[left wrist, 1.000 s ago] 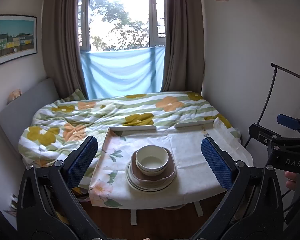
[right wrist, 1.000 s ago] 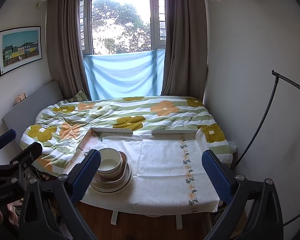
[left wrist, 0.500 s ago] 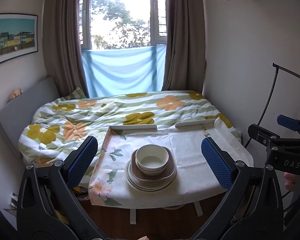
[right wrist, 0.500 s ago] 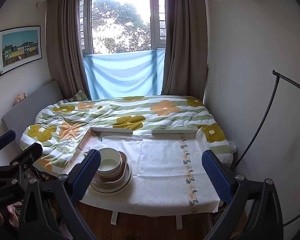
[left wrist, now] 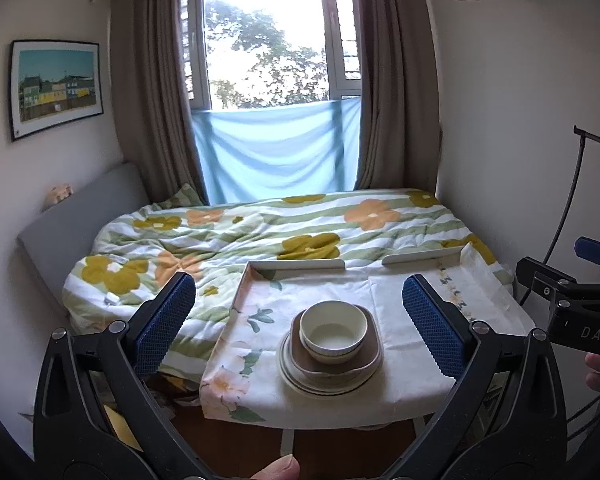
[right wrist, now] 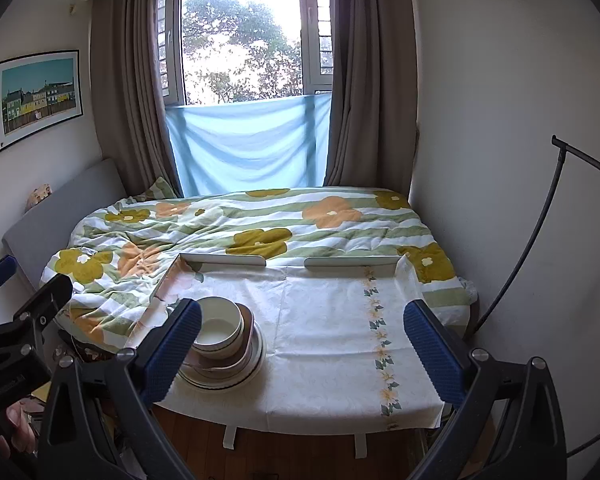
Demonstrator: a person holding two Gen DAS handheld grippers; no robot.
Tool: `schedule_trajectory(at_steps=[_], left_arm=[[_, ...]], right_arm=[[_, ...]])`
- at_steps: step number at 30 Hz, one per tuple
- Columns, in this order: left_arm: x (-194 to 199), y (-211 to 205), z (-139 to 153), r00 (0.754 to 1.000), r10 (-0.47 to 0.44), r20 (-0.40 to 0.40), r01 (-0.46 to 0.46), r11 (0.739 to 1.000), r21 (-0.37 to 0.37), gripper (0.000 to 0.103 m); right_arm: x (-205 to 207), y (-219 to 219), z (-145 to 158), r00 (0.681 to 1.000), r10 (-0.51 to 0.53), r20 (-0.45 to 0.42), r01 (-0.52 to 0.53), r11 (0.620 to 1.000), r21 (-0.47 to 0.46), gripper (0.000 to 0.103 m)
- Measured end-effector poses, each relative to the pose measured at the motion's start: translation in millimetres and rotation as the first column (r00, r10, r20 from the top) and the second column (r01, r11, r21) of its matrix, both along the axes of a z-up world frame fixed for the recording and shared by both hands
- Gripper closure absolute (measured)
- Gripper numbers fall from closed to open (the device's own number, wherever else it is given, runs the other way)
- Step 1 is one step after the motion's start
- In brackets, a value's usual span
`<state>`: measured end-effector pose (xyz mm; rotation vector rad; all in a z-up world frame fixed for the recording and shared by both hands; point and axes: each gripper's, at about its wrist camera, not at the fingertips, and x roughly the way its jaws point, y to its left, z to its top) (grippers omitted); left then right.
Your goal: Organize plates and bowls
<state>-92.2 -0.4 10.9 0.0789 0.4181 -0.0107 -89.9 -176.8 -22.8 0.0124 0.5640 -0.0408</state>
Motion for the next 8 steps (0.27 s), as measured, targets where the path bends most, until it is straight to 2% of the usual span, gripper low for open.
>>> schedule_trajectory(at_steps=[8], left_arm=[[26,0,-3,1.0,-0.022,0.011,0.022,1.0,-0.01,0.0]], right_arm=[[29,0,-11,1.0,0.001,-0.022,-0.001,1.0,0.001,0.002]])
